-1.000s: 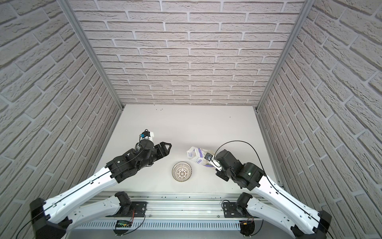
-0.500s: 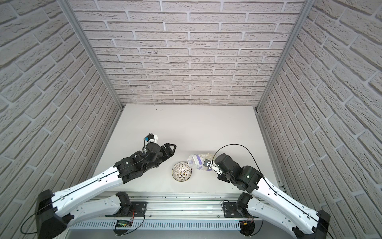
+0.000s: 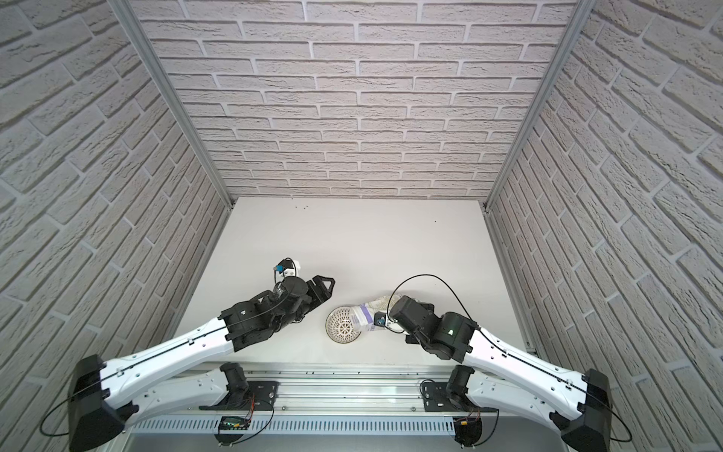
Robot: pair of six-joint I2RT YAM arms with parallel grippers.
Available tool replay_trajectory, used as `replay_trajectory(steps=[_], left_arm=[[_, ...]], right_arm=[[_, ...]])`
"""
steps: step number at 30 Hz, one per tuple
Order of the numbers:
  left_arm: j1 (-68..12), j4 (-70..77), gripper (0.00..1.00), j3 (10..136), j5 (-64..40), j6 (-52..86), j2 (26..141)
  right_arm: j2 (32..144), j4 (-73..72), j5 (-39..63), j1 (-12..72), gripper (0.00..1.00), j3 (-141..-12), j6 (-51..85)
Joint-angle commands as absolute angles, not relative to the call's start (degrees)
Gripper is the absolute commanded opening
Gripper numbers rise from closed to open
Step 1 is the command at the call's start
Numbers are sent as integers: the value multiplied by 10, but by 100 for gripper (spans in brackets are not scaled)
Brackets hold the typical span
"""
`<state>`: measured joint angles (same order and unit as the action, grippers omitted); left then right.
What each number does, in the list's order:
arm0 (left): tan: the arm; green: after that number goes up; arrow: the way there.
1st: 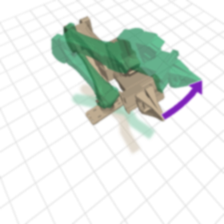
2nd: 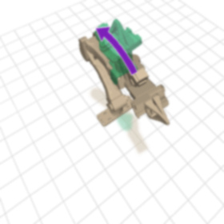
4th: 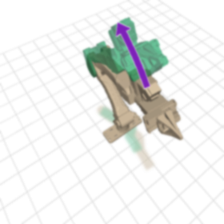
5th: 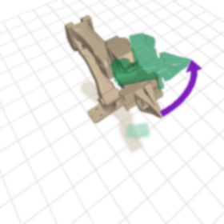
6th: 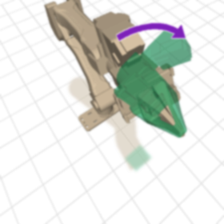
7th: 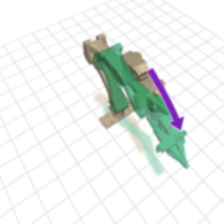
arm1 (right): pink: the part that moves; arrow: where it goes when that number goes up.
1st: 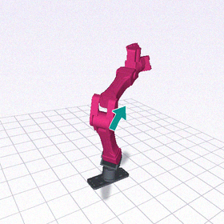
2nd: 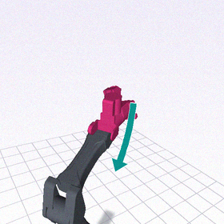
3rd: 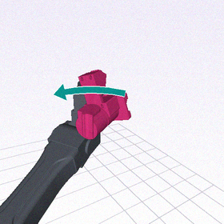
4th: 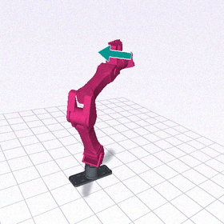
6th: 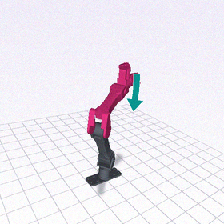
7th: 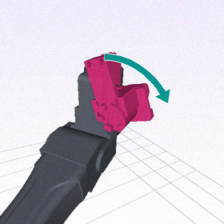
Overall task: Pour the oats into the breakfast bowl
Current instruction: Pour the oats into the bowl.
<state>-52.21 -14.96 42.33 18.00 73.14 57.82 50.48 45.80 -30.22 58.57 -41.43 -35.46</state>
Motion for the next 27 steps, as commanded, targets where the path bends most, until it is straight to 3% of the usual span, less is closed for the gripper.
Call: replay_trajectory(steps=[1, 27], left_arm=[[-528, -138, 78, 406, 190, 745, 570], [-548, -84, 80, 381, 163, 784, 594]], right_arm=[[492, 354, -380, 599, 3, -443, -357], [538, 270, -535, 679, 3, -419, -451]])
